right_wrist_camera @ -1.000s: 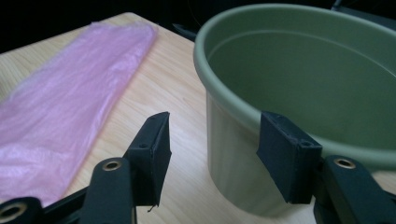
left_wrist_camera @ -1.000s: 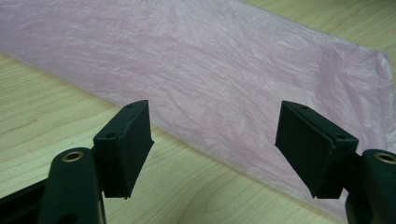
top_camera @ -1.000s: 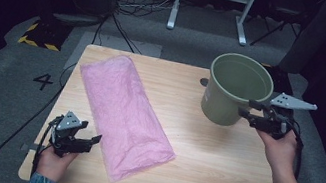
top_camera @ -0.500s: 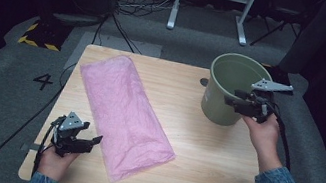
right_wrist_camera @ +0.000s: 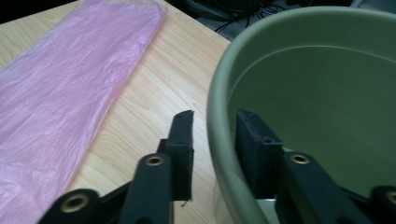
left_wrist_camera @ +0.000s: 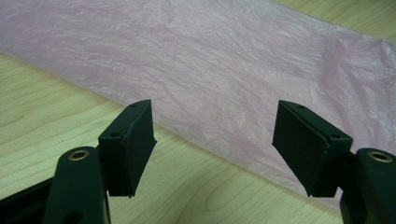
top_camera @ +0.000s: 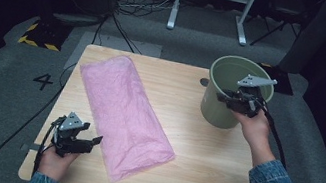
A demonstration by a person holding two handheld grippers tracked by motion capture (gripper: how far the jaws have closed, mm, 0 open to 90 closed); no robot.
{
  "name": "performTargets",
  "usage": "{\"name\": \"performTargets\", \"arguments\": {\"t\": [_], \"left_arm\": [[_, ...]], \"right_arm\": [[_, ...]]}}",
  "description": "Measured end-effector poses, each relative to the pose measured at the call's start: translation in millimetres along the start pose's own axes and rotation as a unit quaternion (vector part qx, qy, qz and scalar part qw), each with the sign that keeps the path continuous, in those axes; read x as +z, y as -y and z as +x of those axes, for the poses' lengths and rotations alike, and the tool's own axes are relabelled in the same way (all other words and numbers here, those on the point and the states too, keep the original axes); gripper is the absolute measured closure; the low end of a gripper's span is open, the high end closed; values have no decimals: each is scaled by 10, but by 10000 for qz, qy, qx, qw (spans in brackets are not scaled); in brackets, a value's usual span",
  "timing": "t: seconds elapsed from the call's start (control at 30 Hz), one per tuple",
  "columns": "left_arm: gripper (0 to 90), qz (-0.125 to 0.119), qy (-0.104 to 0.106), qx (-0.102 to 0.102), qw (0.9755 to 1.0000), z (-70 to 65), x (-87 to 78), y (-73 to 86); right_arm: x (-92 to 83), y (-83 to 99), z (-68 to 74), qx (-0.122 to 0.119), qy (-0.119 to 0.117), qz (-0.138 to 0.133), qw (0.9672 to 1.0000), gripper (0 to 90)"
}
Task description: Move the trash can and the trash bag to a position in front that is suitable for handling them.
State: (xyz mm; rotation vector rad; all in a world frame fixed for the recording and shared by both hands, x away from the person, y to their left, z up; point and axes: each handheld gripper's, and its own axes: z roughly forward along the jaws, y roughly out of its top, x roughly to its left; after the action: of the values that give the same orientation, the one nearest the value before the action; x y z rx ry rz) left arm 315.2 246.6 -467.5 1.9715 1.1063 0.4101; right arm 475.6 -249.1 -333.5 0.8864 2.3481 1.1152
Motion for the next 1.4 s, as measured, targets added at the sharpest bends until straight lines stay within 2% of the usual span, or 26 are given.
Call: {"name": "performTargets", "arguments": {"t": [0.07, 0.1, 0.17, 0.23, 0.27, 0.33, 0.37, 0.43, 0.47, 0.5, 0.6, 0.9, 0.93, 0.97, 1.07, 1.13, 1.33, 1.4], "left_arm": [[292, 10, 6, -1, 10000, 6, -1, 7], [292, 8, -1, -8, 10000, 8, -3, 12], [292, -2, -14, -33, 10000, 8, -5, 15], [294, 2, -6, -40, 10000, 18, -8, 16], [294, -10, -8, -57, 10000, 20, -7, 18], [294, -5, -20, -61, 10000, 20, -7, 18], [297, 5, -38, -59, 10000, 17, -5, 16], [299, 32, -89, -57, 9999, 13, -2, 11], [301, 40, -99, -39, 9999, 16, 2, 6], [302, 48, -106, -30, 9999, 18, 4, 4], [303, 52, -161, -43, 9998, 33, 15, 4], [304, 70, -212, -152, 9996, 119, 46, 9], [305, 64, -217, -163, 9996, 120, 51, 3], [305, 71, -208, -156, 9996, 122, 56, -4], [304, 8, -262, -126, 9996, 134, 67, -24], [305, 4, -294, -174, 9994, 156, 67, -31], [305, 13, -346, -292, 9990, 227, 84, -32], [305, 79, -351, -267, 9990, 234, 104, -46]], "right_arm": [[-21, 8, 10, 15, -92, -9, 10000, 728], [-68, 32, 47, 74, -233, -18, 9997, 722], [-94, 48, 76, 56, -251, -20, 9997, 715], [-147, 86, 148, -8, -343, -47, 9994, 712], [-204, 124, 233, -77, -510, -71, 9986, 706], [-233, 143, 280, -124, -578, -82, 9982, 700], [-287, 183, 382, -201, -704, -123, 9972, 688], [-314, 202, 435, -244, -744, -125, 9968, 684], [-340, 218, 488, -291, -805, -135, 9962, 683], [-391, 254, 602, -396, -926, -170, 9948, 665], [-430, 279, 680, -480, -966, -165, 9940, 660], [-612, 390, 975, -567, -1362, -165, 9889, 655], [-636, 410, 1033, -587, -1453, -201, 9874, 647], [-636, 410, 1033, -587, -1453, -201, 9874, 647], [-671, 433, 1119, -573, -1633, -226, 9846, 644], [-709, 456, 1196, -595, -1787, -222, 9819, 644], [-784, 488, 1356, -653, -1893, -172, 9796, 631], [-825, 511, 1450, -715, -1974, -169, 9776, 631]]}}
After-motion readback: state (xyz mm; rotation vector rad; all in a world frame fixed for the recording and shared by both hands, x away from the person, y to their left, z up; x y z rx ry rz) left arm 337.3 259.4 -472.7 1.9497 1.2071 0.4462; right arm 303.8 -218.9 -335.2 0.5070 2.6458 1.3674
